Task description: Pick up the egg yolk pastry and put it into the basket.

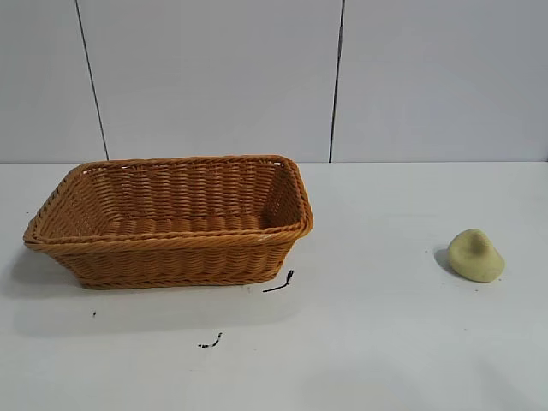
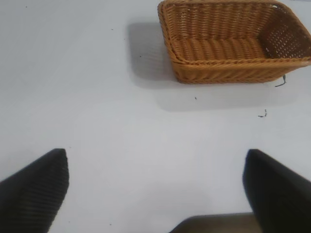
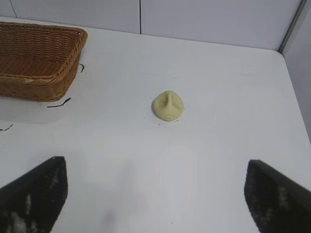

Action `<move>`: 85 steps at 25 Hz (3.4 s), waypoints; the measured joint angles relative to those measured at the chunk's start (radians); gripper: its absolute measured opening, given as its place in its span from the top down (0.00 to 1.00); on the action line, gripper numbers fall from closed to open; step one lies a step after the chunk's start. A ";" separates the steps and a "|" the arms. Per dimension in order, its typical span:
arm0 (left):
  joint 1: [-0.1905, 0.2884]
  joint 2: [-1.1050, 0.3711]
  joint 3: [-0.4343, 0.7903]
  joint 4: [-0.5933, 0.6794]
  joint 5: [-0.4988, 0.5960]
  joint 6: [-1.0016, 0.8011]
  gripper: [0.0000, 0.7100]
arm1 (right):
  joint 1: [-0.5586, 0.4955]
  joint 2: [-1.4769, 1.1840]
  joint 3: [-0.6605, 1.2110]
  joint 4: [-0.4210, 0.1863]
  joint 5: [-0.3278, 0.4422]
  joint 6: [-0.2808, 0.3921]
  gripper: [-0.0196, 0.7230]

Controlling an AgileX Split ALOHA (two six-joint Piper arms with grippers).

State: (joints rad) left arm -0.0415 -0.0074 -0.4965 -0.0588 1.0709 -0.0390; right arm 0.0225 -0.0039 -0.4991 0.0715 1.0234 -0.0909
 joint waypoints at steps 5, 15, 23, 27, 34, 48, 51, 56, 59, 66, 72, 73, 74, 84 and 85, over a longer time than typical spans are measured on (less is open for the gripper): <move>0.000 0.000 0.000 0.000 0.000 0.000 0.02 | 0.000 0.000 0.000 0.000 0.000 0.000 0.05; 0.000 0.000 0.000 0.000 0.000 0.000 0.02 | 0.000 0.000 0.000 0.000 0.000 0.000 0.05; 0.000 0.000 0.000 0.000 0.000 0.000 0.02 | 0.000 0.000 0.000 0.000 0.000 0.000 0.05; 0.000 0.000 0.000 0.000 0.000 0.000 0.02 | 0.000 0.000 0.000 0.000 0.000 0.000 0.05; 0.000 0.000 0.000 0.000 0.000 0.000 0.02 | 0.000 0.105 -0.022 -0.030 0.007 0.005 0.05; 0.000 0.000 0.000 0.000 0.000 0.000 0.02 | 0.000 0.993 -0.341 -0.031 0.000 0.014 0.05; 0.000 0.000 0.000 0.000 0.000 0.000 0.02 | 0.000 1.171 -0.428 -0.031 -0.002 0.016 0.05; 0.000 0.000 0.000 0.000 0.000 0.000 0.02 | 0.000 1.410 -0.556 -0.031 -0.018 0.016 0.05; 0.000 0.000 0.000 0.000 0.000 0.000 0.02 | 0.000 1.522 -0.623 -0.031 -0.037 0.016 0.05; 0.000 0.000 0.000 0.000 0.000 0.000 0.02 | 0.050 1.725 -0.742 -0.041 -0.070 0.014 0.05; 0.000 0.000 0.000 0.000 0.000 0.000 0.02 | 0.093 1.834 -0.796 -0.094 -0.114 0.022 0.05; 0.000 0.000 0.000 0.000 0.000 0.000 0.02 | 0.092 1.843 -0.800 -0.112 -0.117 0.029 0.05; 0.000 0.000 0.000 0.000 0.000 0.000 0.02 | 0.088 1.852 -0.802 -0.129 -0.119 0.033 0.05; 0.000 0.000 0.000 0.000 0.000 0.000 0.02 | 0.023 1.934 -0.802 -0.137 -0.213 0.052 0.05; 0.000 0.000 0.000 0.000 0.000 0.000 0.02 | 0.023 1.946 -0.802 -0.124 -0.219 0.046 0.05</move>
State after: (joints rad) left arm -0.0415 -0.0074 -0.4965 -0.0588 1.0709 -0.0390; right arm 0.0459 1.9421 -1.3013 -0.0526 0.8040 -0.0445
